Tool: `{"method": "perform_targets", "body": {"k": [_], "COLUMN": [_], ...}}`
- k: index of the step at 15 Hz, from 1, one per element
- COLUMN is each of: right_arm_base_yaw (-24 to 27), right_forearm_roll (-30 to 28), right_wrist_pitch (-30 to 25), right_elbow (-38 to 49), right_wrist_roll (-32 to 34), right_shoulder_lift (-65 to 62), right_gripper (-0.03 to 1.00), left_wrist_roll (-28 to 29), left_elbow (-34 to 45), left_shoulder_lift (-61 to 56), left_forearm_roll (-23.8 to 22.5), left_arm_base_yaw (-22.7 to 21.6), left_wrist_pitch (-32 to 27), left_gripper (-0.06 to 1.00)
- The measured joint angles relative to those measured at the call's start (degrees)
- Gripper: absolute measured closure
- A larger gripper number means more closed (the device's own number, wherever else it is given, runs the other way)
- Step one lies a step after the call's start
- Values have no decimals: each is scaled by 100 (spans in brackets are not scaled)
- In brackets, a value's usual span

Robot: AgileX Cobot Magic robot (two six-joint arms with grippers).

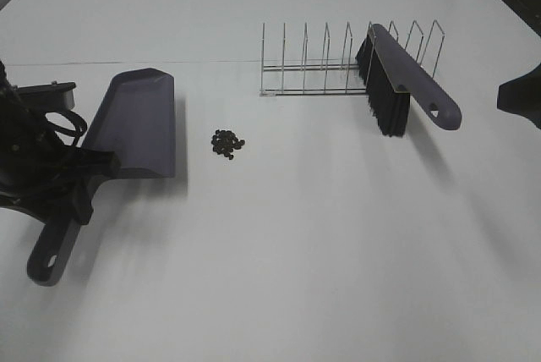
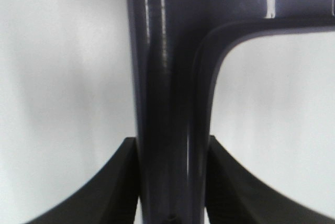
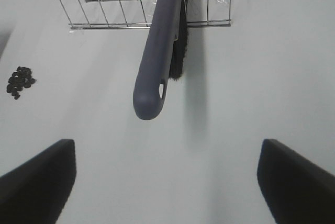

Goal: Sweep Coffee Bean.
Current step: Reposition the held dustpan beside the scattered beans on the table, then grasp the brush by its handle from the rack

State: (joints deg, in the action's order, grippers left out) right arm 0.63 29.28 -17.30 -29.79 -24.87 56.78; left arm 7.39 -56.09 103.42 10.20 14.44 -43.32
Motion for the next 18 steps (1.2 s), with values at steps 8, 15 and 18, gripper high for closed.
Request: {"method": "perform_targets", "body": {"k": [8, 15, 18], "right_arm_base_yaw": [0, 0, -6], "right_forearm_roll": [46, 69, 17], "right_wrist_pitch": [-160, -2091, -2647], "right_elbow": [-1026, -4034, -5157], "right_wrist_roll": [-361, -596, -441], "right_shoulder_lift": [166, 2544, 3478], "right_gripper": [15, 26, 30], "left_wrist_roll": [17, 17, 17], "left_elbow": [0, 0, 0], "left_shoulder_lift": [-166, -166, -166], "left_forearm_roll": [-195, -292, -292], "left_arm_base_yaw": [0, 0, 0], "left_wrist_pitch": [-201, -218, -218], "left_gripper": [60, 60, 60]}}
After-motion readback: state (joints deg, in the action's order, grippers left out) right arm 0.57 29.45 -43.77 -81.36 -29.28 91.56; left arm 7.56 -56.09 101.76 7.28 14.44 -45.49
